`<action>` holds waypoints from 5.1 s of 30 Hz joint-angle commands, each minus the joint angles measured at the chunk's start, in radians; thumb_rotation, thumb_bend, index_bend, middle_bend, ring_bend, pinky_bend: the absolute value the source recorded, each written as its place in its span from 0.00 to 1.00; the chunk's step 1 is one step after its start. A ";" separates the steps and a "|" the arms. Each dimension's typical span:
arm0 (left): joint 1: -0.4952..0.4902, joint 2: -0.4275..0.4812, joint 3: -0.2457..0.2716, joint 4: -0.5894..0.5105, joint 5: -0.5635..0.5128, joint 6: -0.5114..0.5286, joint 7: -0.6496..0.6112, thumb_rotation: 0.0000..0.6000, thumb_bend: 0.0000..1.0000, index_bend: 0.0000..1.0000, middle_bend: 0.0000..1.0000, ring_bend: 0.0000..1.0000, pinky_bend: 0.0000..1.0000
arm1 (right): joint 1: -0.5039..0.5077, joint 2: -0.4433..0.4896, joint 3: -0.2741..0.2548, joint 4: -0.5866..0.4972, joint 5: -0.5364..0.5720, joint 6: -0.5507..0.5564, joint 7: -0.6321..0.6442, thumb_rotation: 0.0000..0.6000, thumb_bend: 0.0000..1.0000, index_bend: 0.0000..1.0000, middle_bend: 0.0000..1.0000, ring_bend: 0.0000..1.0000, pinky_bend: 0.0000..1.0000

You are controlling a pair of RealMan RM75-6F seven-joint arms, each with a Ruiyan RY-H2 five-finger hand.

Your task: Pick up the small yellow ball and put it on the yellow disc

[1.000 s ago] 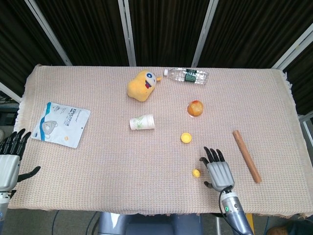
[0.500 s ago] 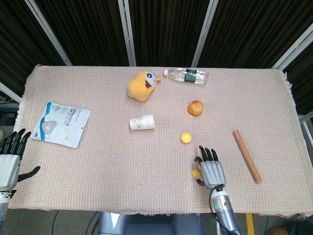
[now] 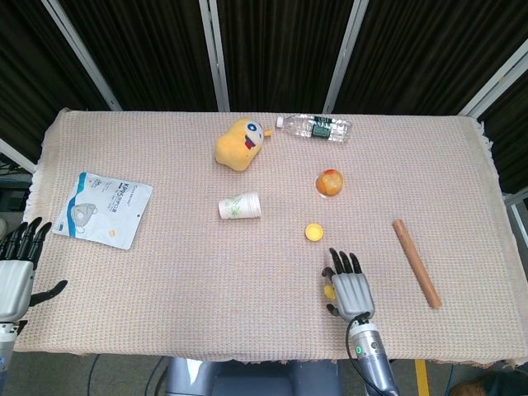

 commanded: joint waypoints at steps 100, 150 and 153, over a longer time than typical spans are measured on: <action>-0.009 0.015 0.017 -0.019 0.020 -0.023 -0.018 1.00 0.00 0.00 0.00 0.00 0.12 | 0.201 0.092 0.136 0.089 0.107 -0.105 0.042 1.00 0.13 0.56 0.00 0.00 0.00; -0.033 0.036 0.039 -0.049 0.058 -0.061 -0.048 1.00 0.01 0.00 0.00 0.00 0.12 | 0.439 -0.045 0.189 0.380 0.287 -0.217 0.010 1.00 0.13 0.57 0.00 0.00 0.00; -0.036 0.038 0.040 -0.049 0.061 -0.063 -0.051 1.00 0.01 0.00 0.00 0.00 0.12 | 0.451 -0.055 0.186 0.403 0.288 -0.228 0.013 1.00 0.13 0.57 0.00 0.00 0.00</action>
